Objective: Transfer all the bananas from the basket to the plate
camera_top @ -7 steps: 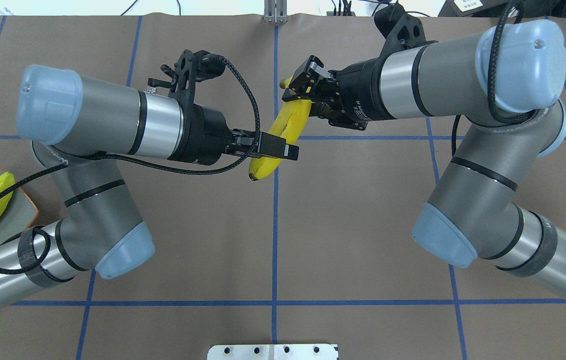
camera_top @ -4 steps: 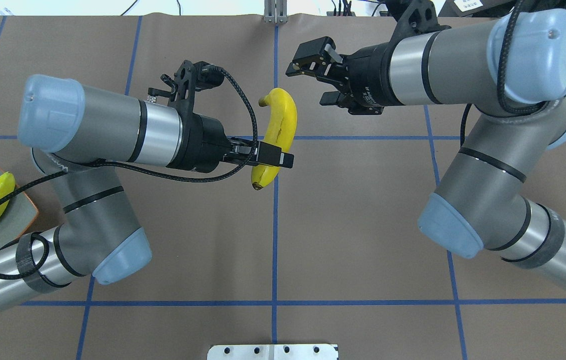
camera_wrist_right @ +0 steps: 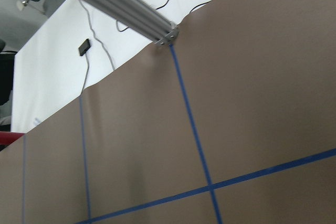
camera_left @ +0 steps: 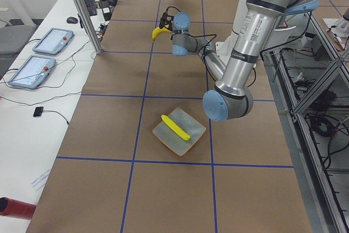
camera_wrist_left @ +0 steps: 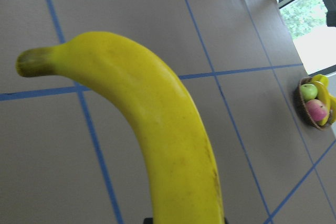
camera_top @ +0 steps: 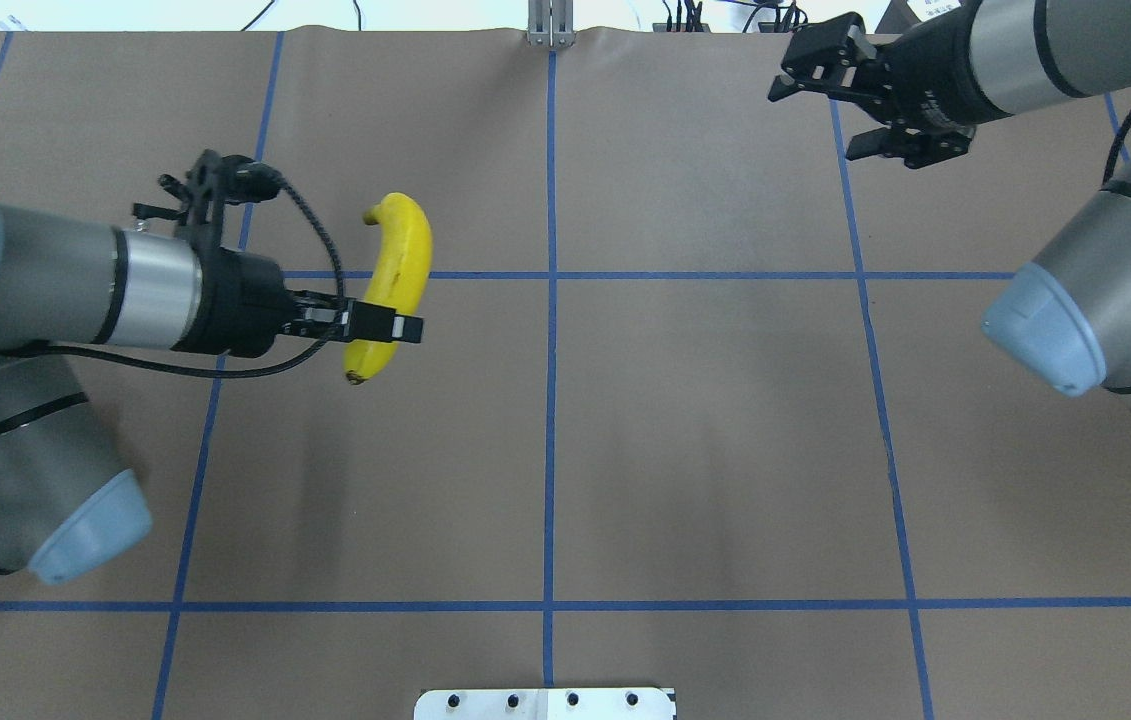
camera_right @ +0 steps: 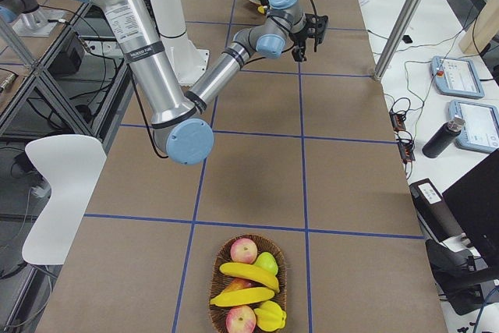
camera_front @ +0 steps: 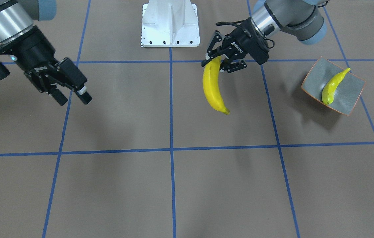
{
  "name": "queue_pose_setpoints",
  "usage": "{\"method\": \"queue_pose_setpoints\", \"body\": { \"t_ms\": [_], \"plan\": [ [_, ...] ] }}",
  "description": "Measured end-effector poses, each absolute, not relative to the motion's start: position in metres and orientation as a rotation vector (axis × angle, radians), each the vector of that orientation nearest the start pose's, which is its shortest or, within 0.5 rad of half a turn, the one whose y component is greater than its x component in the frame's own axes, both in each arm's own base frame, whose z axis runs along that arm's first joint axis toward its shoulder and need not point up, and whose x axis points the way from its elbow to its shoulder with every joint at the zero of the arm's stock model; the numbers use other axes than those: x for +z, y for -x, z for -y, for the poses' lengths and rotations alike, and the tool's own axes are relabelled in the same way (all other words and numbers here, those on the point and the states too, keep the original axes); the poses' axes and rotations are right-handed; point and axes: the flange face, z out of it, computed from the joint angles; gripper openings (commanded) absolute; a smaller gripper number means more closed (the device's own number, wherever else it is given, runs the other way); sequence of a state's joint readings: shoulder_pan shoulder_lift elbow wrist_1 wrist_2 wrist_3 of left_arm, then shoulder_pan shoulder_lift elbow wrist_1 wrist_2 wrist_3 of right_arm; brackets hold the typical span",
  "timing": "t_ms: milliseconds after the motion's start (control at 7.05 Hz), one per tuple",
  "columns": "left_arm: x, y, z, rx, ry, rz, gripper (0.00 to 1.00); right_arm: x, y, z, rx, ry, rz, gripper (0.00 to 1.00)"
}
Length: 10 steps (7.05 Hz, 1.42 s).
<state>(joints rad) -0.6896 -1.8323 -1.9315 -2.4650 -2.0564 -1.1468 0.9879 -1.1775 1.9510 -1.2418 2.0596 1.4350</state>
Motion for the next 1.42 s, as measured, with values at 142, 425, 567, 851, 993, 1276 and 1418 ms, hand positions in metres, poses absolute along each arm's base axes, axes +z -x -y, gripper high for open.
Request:
{"method": "queue_pose_setpoints", "body": {
  "t_ms": [142, 425, 567, 851, 993, 1276, 1418],
  "plan": [
    [0.294, -0.316, 0.387, 0.215, -0.501, -1.367, 0.0, 0.272, 0.222, 0.527, 0.447, -0.221, 1.06, 1.0],
    [0.376, -0.254, 0.37, 0.322, -0.577, -1.182, 0.0, 0.356, 0.179, 0.536, 0.334, -0.255, 0.895, 1.0],
    [0.416, -0.226, 0.36, 0.401, -0.613, -1.087, 0.0, 0.399, 0.149, 0.539, 0.265, -0.274, 0.818, 1.0],
    [0.481, -0.181, 0.343, 0.555, -0.659, -0.924, 0.0, 0.481, 0.075, 0.537, 0.128, -0.289, 0.706, 1.0],
    [0.516, -0.164, 0.34, 0.638, -0.681, -0.851, 0.0, 0.52, 0.034, 0.533, 0.058, -0.286, 0.681, 1.0],
    [0.589, -0.148, 0.335, 0.775, -0.713, -0.76, 0.56, 0.59, -0.039, 0.525, -0.065, -0.283, 0.677, 1.0],
    [0.61, -0.145, 0.333, 0.804, -0.723, -0.748, 0.99, 0.613, -0.063, 0.522, -0.099, -0.284, 0.676, 1.0]
  ]
}}
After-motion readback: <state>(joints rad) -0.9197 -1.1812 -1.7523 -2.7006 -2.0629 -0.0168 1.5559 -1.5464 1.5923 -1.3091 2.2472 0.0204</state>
